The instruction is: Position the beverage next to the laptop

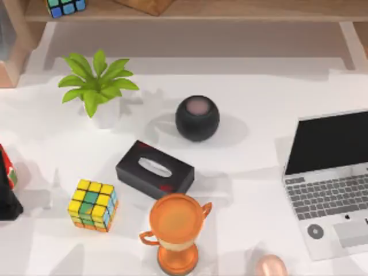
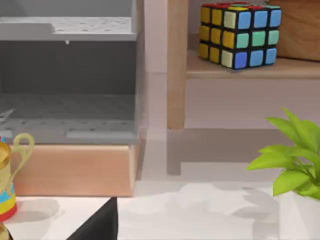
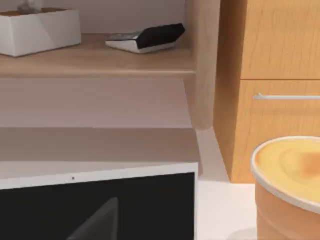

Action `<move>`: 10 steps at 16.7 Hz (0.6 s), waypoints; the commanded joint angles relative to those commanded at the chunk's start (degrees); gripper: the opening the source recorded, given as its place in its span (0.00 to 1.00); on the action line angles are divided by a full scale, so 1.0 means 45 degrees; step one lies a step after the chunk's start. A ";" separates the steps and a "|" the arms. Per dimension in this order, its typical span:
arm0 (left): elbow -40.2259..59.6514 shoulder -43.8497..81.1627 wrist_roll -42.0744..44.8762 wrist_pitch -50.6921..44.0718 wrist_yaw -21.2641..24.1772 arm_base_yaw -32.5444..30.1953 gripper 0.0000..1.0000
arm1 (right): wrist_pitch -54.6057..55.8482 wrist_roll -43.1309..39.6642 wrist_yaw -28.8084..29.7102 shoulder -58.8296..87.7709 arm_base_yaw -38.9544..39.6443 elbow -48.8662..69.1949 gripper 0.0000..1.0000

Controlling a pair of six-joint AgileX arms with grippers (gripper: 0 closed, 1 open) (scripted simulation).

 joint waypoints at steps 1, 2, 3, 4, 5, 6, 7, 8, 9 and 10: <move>0.0000 0.0000 0.0000 0.0000 0.0000 0.0000 1.00 | 0.0000 0.0000 0.0000 0.0000 0.0000 0.0000 1.00; 0.0000 0.0000 0.0000 0.0000 0.0000 0.0000 1.00 | 0.0014 -0.0002 -0.0006 0.0014 -0.0006 0.0000 1.00; 0.0000 0.0000 0.0000 0.0000 0.0000 0.0000 1.00 | 0.0152 -0.0017 -0.0068 0.0156 -0.0069 -0.0004 1.00; 0.0000 0.0000 0.0000 0.0000 0.0000 0.0000 1.00 | 0.0420 -0.0044 -0.0184 0.0430 -0.0188 -0.0009 1.00; 0.0000 0.0000 0.0000 0.0000 0.0000 0.0000 1.00 | 0.0819 -0.0082 -0.0351 0.0837 -0.0360 -0.0017 1.00; 0.0000 0.0000 0.0000 0.0000 0.0000 0.0000 1.00 | 0.1347 -0.0127 -0.0561 0.1376 -0.0577 -0.0025 1.00; 0.0000 0.0000 0.0000 0.0000 0.0000 0.0000 1.00 | 0.1987 -0.0177 -0.0808 0.2047 -0.0835 -0.0034 1.00; 0.0000 0.0000 0.0000 0.0000 0.0000 0.0000 1.00 | 0.2722 -0.0231 -0.1087 0.2853 -0.1128 -0.0042 1.00; 0.0000 0.0000 0.0000 0.0000 0.0000 0.0000 1.00 | 0.3545 -0.0287 -0.1394 0.3800 -0.1452 -0.0050 1.00; 0.0000 0.0000 0.0000 0.0000 0.0000 0.0000 1.00 | 0.4429 -0.0344 -0.1721 0.4867 -0.1800 -0.0055 1.00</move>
